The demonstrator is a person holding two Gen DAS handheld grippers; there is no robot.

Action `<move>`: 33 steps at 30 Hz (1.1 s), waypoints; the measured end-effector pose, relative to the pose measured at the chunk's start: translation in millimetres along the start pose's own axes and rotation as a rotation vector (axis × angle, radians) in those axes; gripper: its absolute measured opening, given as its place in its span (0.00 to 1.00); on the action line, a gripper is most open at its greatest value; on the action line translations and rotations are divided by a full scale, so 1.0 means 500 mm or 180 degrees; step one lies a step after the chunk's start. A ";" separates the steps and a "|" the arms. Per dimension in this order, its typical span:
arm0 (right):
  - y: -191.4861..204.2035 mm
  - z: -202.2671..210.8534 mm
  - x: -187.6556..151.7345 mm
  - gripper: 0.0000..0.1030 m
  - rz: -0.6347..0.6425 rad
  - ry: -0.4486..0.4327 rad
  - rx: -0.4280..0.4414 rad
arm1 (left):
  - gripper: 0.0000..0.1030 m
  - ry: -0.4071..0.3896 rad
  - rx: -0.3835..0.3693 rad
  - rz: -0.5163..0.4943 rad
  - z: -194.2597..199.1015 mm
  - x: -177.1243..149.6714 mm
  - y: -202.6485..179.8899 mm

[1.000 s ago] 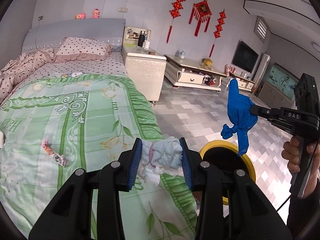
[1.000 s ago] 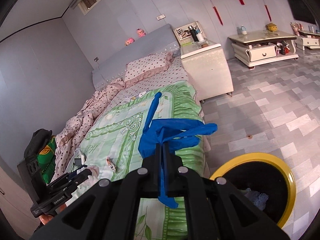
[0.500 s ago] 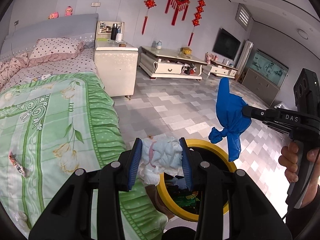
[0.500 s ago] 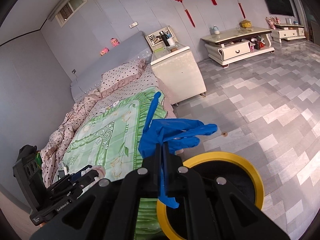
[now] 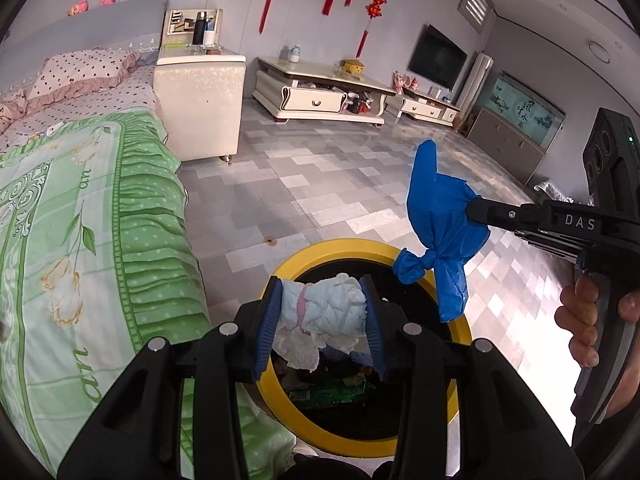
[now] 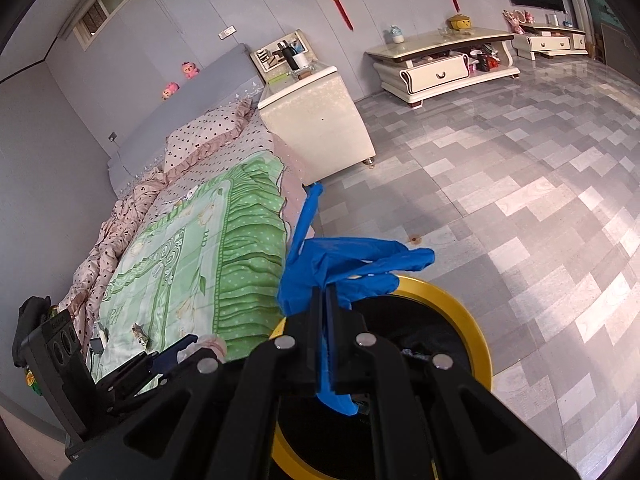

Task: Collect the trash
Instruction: 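Open both grippers to drop the tissue and glove into the bin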

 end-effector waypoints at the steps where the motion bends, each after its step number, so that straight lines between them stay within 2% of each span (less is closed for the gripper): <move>1: -0.005 -0.005 -0.003 0.02 -0.0018 0.0020 0.0006 | 0.37 0.0032 -0.0012 0.0005 -0.010 -0.006 -0.002; 10: -0.029 -0.023 -0.014 0.02 -0.0108 0.0083 -0.0004 | 0.43 0.0124 -0.0075 0.0014 -0.035 -0.028 -0.019; 12: -0.031 -0.021 -0.016 0.04 -0.0123 0.0082 -0.0005 | 0.50 0.0107 -0.0059 0.0016 -0.030 -0.027 -0.020; 17: -0.038 -0.012 -0.018 0.24 -0.0176 0.0060 -0.0074 | 0.56 0.0068 -0.0040 0.0060 -0.013 -0.021 -0.009; 21: -0.047 -0.006 -0.022 0.27 -0.0215 0.0050 -0.0128 | 0.62 0.0025 0.0000 0.0116 0.008 -0.021 0.015; 24: -0.044 -0.002 -0.024 0.35 -0.0238 0.0053 -0.0122 | 0.66 -0.0009 0.0054 0.0137 0.029 -0.024 0.039; 27: -0.026 0.001 -0.025 0.46 -0.0192 0.0047 -0.0103 | 0.73 -0.0078 0.0132 0.0190 0.060 -0.030 0.072; 29: -0.011 0.001 -0.022 0.57 -0.0169 0.0025 -0.0074 | 0.75 -0.0132 0.0180 0.0242 0.086 -0.034 0.098; 33: 0.042 -0.006 -0.021 0.62 -0.0040 0.0038 -0.0009 | 0.80 -0.0245 0.0313 0.0361 0.141 -0.038 0.163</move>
Point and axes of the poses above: each gripper's, at about its wrist camera, not at the fingertips, and z roughly against the way its jaws point, y to its left, x to its top, the point moved 10 cm from there along -z, roughly the way its jaws point, and after that the axes turned 5 degrees about y, right-handed, at the moved point
